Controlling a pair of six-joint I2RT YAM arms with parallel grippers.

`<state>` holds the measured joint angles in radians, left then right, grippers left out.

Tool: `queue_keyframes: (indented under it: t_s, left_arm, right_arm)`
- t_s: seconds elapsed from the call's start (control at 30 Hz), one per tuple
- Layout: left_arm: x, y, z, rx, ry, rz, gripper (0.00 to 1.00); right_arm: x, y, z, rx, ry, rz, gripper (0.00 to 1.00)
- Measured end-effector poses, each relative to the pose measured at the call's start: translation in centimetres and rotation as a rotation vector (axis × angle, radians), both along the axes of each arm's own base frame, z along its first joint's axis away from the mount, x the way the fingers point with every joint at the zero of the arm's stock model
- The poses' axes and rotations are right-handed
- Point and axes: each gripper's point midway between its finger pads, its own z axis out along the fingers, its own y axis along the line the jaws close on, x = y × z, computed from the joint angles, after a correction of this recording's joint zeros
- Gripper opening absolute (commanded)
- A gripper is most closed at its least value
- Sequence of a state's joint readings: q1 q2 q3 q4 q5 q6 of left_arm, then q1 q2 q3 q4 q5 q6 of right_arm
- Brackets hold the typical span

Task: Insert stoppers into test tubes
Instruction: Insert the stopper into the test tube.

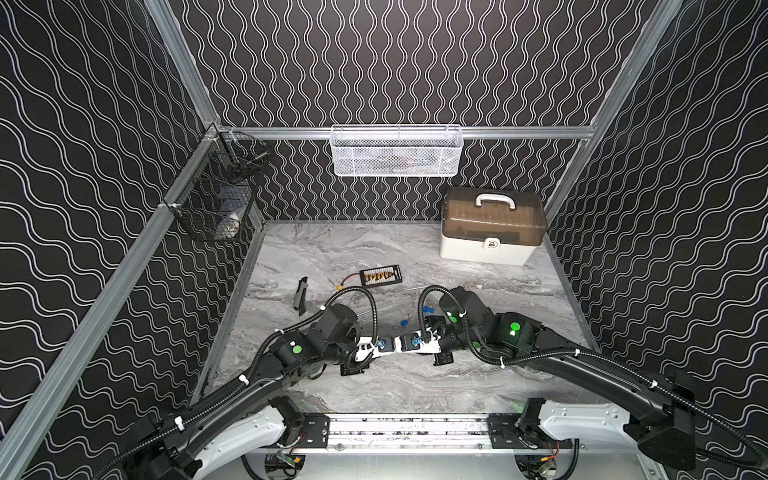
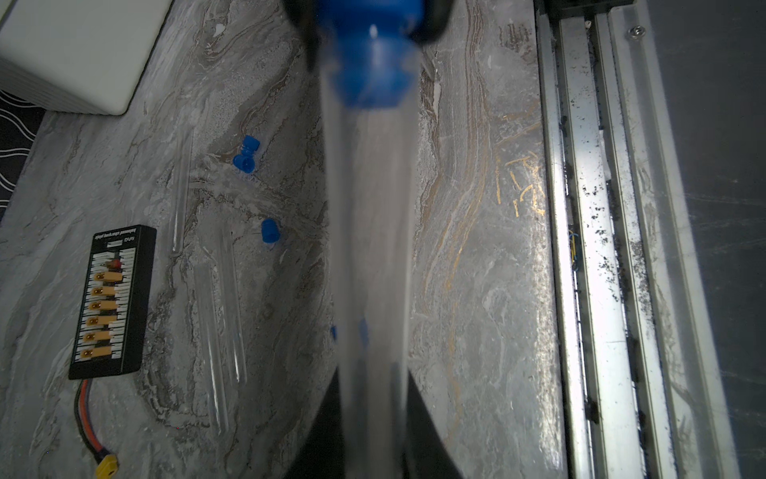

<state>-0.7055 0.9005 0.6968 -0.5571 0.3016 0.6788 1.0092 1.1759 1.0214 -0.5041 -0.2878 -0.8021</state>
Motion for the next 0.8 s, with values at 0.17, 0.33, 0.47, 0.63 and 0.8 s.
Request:
queue_keyframes:
  t_s: [0.17,0.33,0.47,0.63,0.8]
  left_arm:
    - [-0.3,0.5,-0.2,0.013,0.006,0.013,0.0]
    - [-0.2,1.1,-0.4,0.027,0.001,0.041,0.0]
    - [0.0,1.5,-0.5,0.042,-0.007,0.062,0.0]
    - [0.1,2.0,-0.8,0.063,-0.003,0.082,0.0]
    - [0.2,2.4,-1.0,0.081,-0.007,0.097,0.0]
  right_arm:
    - [-0.1,0.6,-0.5,0.007,0.061,-0.024,0.1]
    - [0.0,1.2,-0.7,0.025,0.129,-0.068,0.1]
    - [0.3,1.6,-1.0,0.031,0.169,-0.101,0.1]
    - [0.5,2.1,-1.5,0.027,0.212,-0.131,0.08]
    - [0.7,2.5,-1.8,0.025,0.241,-0.145,0.07]
